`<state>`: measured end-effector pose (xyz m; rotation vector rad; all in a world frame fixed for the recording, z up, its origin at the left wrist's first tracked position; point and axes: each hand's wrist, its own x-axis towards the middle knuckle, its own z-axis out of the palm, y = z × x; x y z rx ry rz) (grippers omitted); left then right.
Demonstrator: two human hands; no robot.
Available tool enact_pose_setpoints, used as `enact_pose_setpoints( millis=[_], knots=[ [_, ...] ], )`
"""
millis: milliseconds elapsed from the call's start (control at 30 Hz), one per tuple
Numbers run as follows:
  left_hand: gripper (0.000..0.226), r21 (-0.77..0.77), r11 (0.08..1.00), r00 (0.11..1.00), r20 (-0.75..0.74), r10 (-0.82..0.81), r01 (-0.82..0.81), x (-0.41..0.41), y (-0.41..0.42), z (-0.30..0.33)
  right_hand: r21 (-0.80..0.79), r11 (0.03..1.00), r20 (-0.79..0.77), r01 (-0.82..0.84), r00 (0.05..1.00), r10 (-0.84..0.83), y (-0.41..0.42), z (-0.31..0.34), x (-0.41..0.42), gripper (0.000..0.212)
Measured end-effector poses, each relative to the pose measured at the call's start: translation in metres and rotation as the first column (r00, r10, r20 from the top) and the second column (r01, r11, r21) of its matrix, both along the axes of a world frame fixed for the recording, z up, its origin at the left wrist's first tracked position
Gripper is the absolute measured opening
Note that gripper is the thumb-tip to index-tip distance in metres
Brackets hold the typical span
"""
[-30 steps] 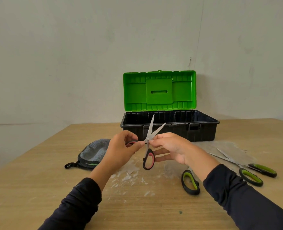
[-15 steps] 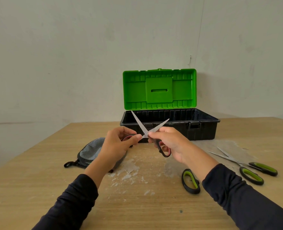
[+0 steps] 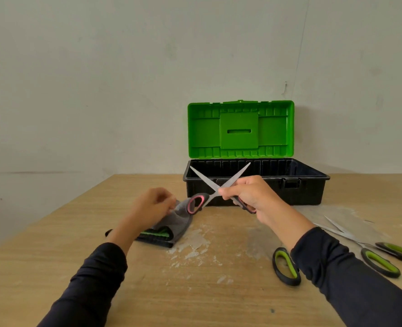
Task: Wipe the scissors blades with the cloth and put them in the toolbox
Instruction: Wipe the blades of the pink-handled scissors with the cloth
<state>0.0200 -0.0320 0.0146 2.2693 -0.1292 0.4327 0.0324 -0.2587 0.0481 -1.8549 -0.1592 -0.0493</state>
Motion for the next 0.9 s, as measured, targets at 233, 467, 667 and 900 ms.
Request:
enact_pose_setpoints(
  millis=[233, 467, 667, 900],
  knots=[
    [0.038, 0.411, 0.912, 0.996, 0.091, -0.019, -0.020, 0.021, -0.007, -0.011, -0.113, 0.993, -0.039, 0.027, 0.999, -0.032, -0.004, -0.016, 0.017, 0.016],
    [0.030, 0.467, 0.884, 1.000, 0.027, -0.006, -0.007, 0.024, -0.012, -0.015, -0.131, 0.991, -0.022, 0.001, 1.000, -0.004, -0.001, -0.019, 0.015, 0.018],
    [0.008, 0.208, 0.978, 0.998, 0.066, 0.010, -0.023, 0.016, -0.016, -0.002, -0.065, 0.997, 0.018, -0.029, 0.999, 0.030, -0.008, -0.010, 0.006, 0.018],
    [0.018, -0.596, 0.771, 0.968, 0.048, -0.246, 0.225, -0.008, -0.016, 0.028, 0.089, 0.990, 0.202, -0.110, 0.975, 0.091, -0.009, 0.003, -0.001, 0.011]
  ],
)
